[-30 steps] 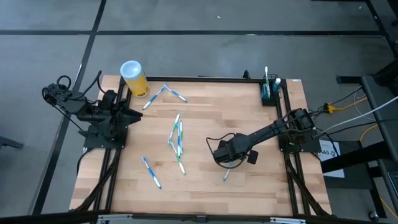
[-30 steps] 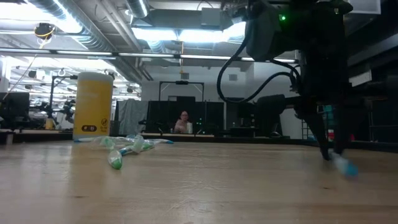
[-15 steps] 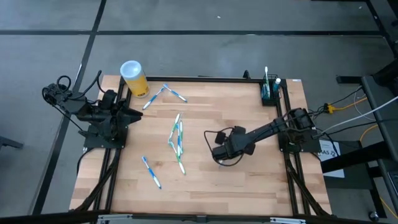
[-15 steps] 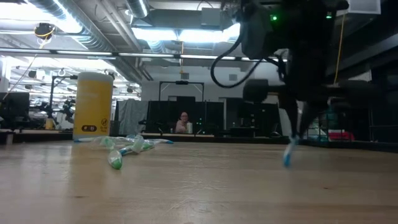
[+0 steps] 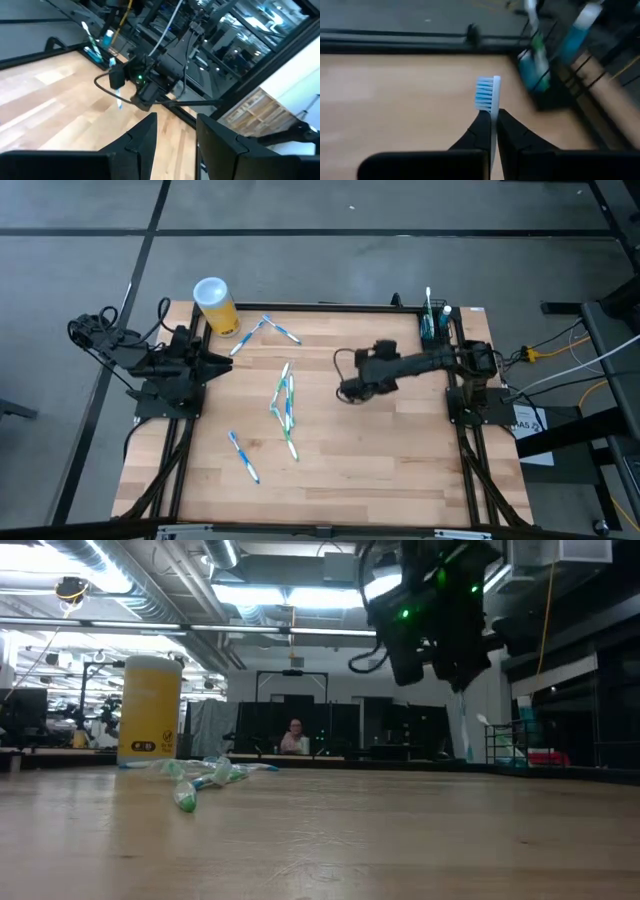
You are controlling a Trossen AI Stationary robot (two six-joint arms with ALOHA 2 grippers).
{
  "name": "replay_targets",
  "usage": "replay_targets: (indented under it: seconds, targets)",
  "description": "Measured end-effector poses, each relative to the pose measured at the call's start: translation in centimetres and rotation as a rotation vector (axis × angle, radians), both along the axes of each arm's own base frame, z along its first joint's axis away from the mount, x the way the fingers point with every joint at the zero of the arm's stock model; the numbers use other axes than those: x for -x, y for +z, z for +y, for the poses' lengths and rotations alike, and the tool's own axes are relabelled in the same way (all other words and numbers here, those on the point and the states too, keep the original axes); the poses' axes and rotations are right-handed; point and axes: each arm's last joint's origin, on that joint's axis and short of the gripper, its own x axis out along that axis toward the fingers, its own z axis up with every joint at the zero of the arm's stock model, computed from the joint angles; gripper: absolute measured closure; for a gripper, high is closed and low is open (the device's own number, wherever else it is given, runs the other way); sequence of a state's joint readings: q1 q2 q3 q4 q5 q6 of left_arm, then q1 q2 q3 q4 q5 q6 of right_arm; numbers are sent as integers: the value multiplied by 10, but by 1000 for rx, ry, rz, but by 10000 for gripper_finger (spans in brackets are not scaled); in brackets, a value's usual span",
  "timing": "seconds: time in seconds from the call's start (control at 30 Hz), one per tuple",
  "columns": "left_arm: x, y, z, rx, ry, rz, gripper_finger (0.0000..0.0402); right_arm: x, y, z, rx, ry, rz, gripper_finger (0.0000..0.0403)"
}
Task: Pick & Place toothbrushing station
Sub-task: Put the blue toothbrush into the mesh organizer
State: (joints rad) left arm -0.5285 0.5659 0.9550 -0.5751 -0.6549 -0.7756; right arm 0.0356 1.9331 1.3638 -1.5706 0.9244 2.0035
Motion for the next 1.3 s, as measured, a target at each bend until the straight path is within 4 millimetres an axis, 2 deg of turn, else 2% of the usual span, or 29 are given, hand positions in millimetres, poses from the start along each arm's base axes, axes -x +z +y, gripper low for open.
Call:
replay_targets:
  seconds: [0.13,0.3,0.47,0.7,0.87,1.03,1.17,1.3]
  targets:
    - [-5,-2,-2,1,39,15,269,10,1,-28,54,5,92,391]
    - [-15,-5,-7,18,80,41,269,28,6,-54,157,-17,105,391]
    - [-27,-10,-14,28,107,76,269,62,11,-69,221,-43,141,391]
    - [-42,-17,-22,41,120,122,269,112,27,-73,360,-51,88,391]
    - [-48,-21,-25,41,134,141,269,128,46,-74,443,-31,66,391]
    - [-50,-21,-23,40,154,144,269,142,55,-87,477,-87,105,391]
    - [-50,-21,-23,47,153,144,269,153,56,-97,490,-141,135,391]
    - [-50,-21,-23,66,156,140,269,162,49,-101,486,-183,152,391]
